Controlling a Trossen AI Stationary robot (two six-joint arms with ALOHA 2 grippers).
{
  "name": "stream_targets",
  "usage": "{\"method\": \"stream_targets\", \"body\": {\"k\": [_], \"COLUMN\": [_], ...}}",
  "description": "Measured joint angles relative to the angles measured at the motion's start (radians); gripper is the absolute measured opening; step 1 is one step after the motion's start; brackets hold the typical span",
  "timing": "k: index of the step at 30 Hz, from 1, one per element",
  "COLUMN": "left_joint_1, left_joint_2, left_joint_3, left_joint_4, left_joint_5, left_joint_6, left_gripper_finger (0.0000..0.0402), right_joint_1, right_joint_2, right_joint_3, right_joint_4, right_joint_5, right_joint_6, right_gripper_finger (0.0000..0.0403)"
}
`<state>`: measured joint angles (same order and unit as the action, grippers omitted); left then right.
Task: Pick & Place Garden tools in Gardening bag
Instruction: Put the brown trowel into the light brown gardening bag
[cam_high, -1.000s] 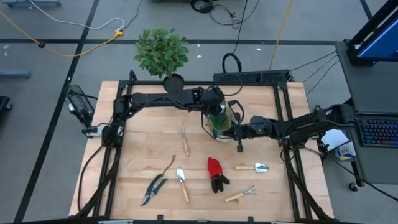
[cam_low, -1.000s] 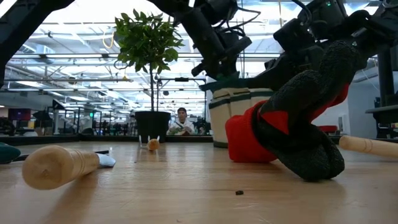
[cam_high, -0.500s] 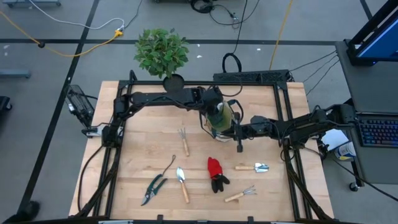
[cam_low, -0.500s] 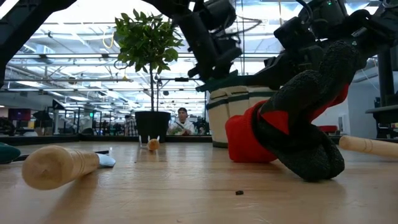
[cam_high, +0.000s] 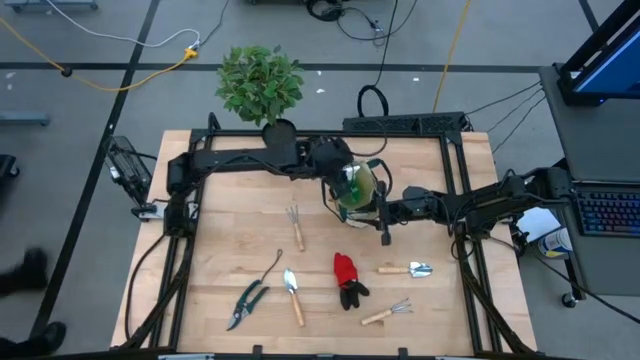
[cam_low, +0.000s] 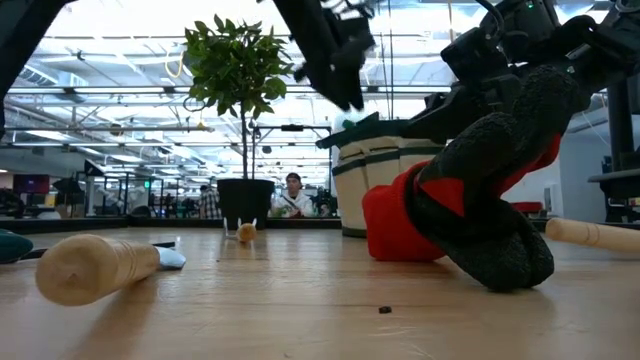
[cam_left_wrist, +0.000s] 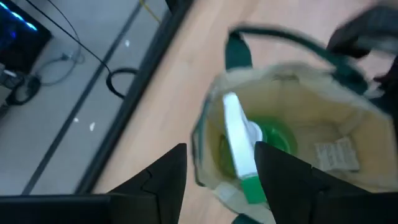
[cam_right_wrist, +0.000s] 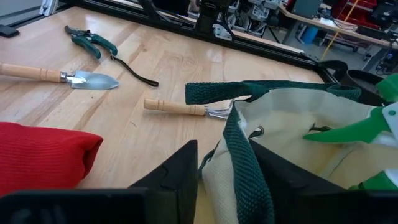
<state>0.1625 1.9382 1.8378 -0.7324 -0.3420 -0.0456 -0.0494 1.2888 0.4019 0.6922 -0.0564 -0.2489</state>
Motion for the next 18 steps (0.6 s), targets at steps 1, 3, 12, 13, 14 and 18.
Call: {"method": "stream_targets", "body": {"k": [1,3,12,13,14,18], "left_joint_1": [0.000,-0.006,-0.060,-0.067,-0.074,-0.108], "left_joint_2": [-0.021,-0.069,-0.254,-0.272,-0.287,-0.337], "left_joint_3": [0.000,0.000,0.000,0.001,0.000,0.000], "left_joint_4": [-0.009,-0.049,-0.335,-0.367,-0.404,-0.493], "left_joint_5": [0.000,0.000,0.000,0.000,0.001,0.001], "left_joint_6": [0.001,0.008,-0.012,-0.023,-0.040,-0.104], "left_gripper_finger": [0.0195,0.0195,0.0195,0.0195,0.0195,0.0195], "right_joint_1": [0.000,0.000,0.001,0.001,0.001,0.020], "right_joint_2": [0.000,0.000,-0.068,-0.082,-0.095,-0.144], "right_joint_3": [0.000,0.000,0.000,0.000,0.000,-0.001], "right_joint_4": [0.000,0.007,0.036,0.036,0.036,0.042], "right_joint_5": [0.000,0.000,0.002,0.002,0.001,0.001], "right_joint_6": [0.000,0.001,-0.025,-0.025,-0.025,0.004], "right_gripper_finger": [0.0127,0.0131,0.0153,0.0155,0.0158,0.0170]}}
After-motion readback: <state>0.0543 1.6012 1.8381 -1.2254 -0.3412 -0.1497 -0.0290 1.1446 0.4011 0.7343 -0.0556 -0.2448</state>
